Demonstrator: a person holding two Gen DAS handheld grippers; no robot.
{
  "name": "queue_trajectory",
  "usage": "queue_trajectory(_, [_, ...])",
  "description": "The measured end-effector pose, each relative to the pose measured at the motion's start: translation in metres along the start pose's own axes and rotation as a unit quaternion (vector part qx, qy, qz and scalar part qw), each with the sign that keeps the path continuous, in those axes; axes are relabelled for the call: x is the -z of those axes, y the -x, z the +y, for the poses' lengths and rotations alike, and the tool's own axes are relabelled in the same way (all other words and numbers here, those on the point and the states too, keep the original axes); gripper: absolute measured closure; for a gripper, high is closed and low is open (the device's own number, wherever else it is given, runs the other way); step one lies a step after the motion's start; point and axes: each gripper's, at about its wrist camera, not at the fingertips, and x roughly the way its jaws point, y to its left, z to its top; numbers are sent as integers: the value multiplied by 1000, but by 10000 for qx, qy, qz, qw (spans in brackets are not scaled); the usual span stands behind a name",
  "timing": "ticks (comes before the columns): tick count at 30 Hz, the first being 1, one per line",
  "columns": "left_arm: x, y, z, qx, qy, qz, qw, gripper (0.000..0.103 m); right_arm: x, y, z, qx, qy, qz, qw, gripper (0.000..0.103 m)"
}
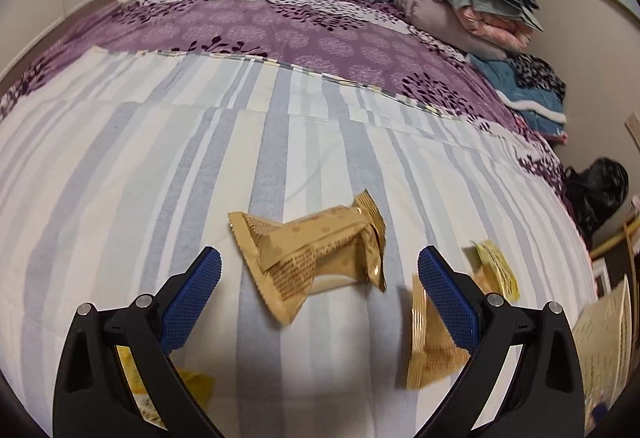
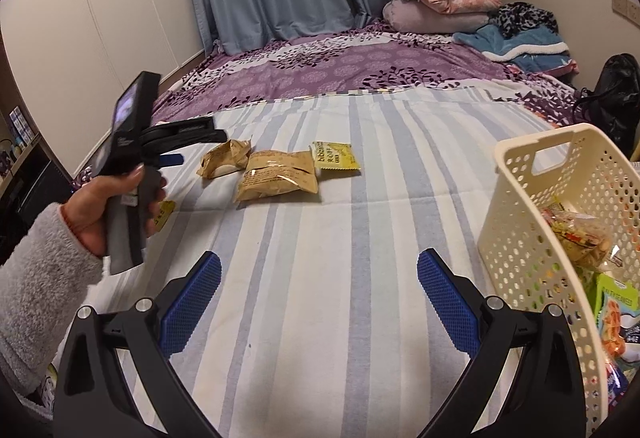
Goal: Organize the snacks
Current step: 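Grasp the gold-wrapped pastry with the left gripper and lift it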
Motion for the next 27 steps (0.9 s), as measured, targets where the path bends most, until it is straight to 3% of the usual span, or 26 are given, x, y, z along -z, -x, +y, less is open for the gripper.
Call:
queue_trajectory(8, [-3, -26, -8, -21, 100, 20, 9999, 3, -4, -14, 3, -130, 16, 19, 9999, 5])
queue_trajectory(18, [-4, -56, -14, -564, -344, 226, 9976, 3, -5, -26, 8, -190, 42, 92, 9998, 5])
queue_trajectory(27, [-4, -54, -6, -293, -453, 149, 9984, 3, -10, -47, 9, -111, 11, 204, 9997, 5])
